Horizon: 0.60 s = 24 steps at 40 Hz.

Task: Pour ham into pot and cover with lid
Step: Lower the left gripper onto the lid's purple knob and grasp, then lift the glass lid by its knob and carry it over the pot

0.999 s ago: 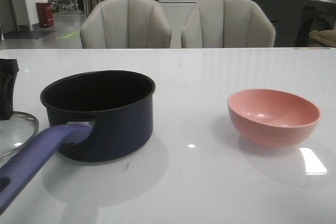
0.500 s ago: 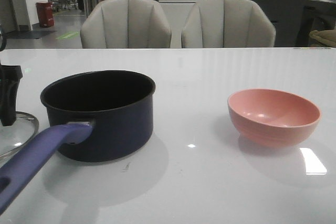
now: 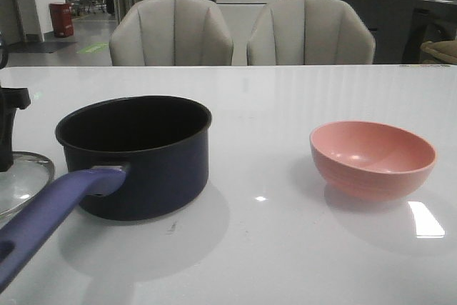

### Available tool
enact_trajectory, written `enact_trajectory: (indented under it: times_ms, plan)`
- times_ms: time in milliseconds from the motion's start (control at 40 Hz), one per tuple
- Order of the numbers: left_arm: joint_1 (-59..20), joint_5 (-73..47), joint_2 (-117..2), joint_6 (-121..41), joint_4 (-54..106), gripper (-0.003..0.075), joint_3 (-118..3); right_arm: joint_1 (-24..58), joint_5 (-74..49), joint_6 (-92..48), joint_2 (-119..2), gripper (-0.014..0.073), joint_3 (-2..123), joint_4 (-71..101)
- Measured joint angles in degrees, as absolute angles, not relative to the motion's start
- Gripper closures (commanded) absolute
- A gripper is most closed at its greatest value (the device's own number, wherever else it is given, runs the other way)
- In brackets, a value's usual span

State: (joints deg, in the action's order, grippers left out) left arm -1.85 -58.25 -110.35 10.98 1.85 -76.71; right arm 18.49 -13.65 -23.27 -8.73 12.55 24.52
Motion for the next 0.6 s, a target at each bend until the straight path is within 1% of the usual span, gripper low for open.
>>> enact_trajectory:
  times_ms: [275, 600]
  plan:
    - [-1.8, -60.1, -110.3, 11.0, 1.9, 0.0461, -78.5, 18.5, -13.6, -23.3, -8.7, 0.0412, 12.6, 24.5]
    - [-1.8, -61.5, -105.6, 10.1, 1.9, 0.0461, -83.4, 18.5, -13.6, -23.3, -8.7, 0.0412, 12.6, 24.5]
